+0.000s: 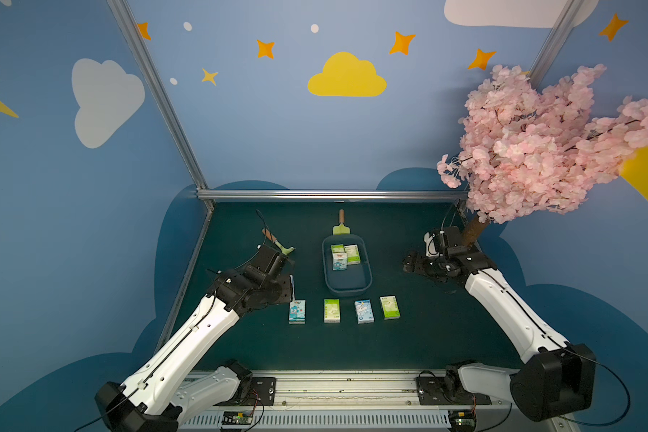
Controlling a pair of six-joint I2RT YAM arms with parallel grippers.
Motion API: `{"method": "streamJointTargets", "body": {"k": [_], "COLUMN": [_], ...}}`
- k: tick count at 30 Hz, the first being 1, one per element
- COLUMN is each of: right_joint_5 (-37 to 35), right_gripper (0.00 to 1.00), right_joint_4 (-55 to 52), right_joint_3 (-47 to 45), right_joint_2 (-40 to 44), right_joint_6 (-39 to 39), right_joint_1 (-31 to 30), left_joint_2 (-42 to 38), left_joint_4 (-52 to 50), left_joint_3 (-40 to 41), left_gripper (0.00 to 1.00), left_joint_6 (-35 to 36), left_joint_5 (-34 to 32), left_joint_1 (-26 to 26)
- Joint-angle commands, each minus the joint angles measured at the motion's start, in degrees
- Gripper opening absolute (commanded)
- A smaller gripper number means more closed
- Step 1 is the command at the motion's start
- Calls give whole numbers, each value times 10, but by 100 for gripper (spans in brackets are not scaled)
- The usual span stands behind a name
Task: Take the pocket tissues out of the storage box
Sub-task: Place the pocket tissues at the center of the board.
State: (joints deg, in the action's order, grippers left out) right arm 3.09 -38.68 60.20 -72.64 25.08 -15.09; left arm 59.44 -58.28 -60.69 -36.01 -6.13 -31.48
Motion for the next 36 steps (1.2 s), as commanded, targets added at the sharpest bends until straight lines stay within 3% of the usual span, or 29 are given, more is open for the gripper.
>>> {"method": "streamJointTargets", "body": {"k": [1, 17, 36], "right_joint_5": [14, 25, 21], "right_gripper": [98, 98, 98], "right_joint_4": [5, 3, 2], "right_joint_3": [15, 12, -4], "right_joint_2": [-4, -7, 7], "right_joint_6": [2, 8, 2], "right_joint_1": [2, 3, 12], "left_joint_2": [-18, 35, 165], "left_joint_4": [-16, 60, 102], "left_joint_3": [37, 165, 197], "left_gripper": [42, 41, 46], "left_joint_6": [-19, -113, -104], "left_joint_5": [29, 106, 119], "left_joint_1": [-6, -83, -106]}}
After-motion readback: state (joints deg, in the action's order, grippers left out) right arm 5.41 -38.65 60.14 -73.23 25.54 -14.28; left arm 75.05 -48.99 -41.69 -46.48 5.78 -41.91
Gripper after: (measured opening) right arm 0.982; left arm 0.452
